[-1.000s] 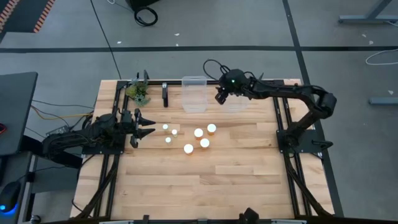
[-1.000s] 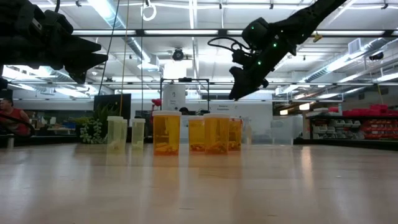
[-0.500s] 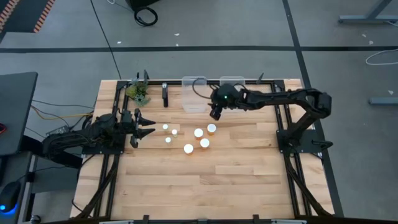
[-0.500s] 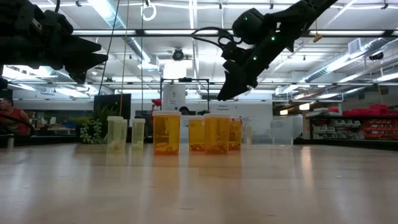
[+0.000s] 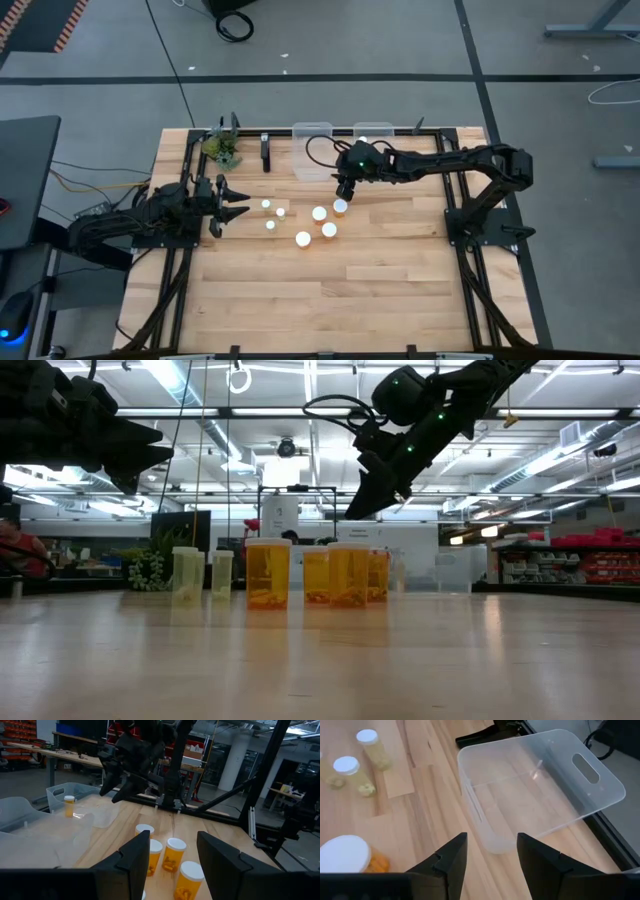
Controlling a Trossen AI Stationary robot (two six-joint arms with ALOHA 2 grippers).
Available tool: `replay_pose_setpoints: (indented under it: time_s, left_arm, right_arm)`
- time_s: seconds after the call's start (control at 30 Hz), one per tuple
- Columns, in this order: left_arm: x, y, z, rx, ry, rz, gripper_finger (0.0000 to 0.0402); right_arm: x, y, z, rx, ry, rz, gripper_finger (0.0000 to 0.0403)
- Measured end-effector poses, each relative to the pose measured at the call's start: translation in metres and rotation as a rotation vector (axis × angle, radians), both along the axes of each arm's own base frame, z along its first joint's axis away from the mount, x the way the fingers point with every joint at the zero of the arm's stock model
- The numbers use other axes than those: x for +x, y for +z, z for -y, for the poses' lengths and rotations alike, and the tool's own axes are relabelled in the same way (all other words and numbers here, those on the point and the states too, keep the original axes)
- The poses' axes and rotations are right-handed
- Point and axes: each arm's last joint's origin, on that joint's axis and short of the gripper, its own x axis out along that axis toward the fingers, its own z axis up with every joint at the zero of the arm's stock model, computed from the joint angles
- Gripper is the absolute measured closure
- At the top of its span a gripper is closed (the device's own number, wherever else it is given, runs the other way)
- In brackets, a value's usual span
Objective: Pick and place medicine bottles into bin by pill shape (circle, oval)
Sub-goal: Put the large orange pill bottle into the left transparent bin
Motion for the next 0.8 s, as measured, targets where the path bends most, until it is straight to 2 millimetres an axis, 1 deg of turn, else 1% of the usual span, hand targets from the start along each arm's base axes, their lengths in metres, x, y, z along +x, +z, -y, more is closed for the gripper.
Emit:
replay_pose_setpoints:
  time_s: [0.57, 0.8]
  left_arm:
    - [0.0, 0.0, 0.0, 0.0, 0.0, 0.0, 0.023]
    - [0.0, 0.0, 0.0, 0.0, 0.0, 0.0, 0.023]
  right_arm:
    - [0.0, 0.0002, -0.0001, 0.01, -0.009, 0.007, 0.0223]
    - [0.0012, 0.0003, -0.0041, 0.017, 0.011, 0.009, 0.0223]
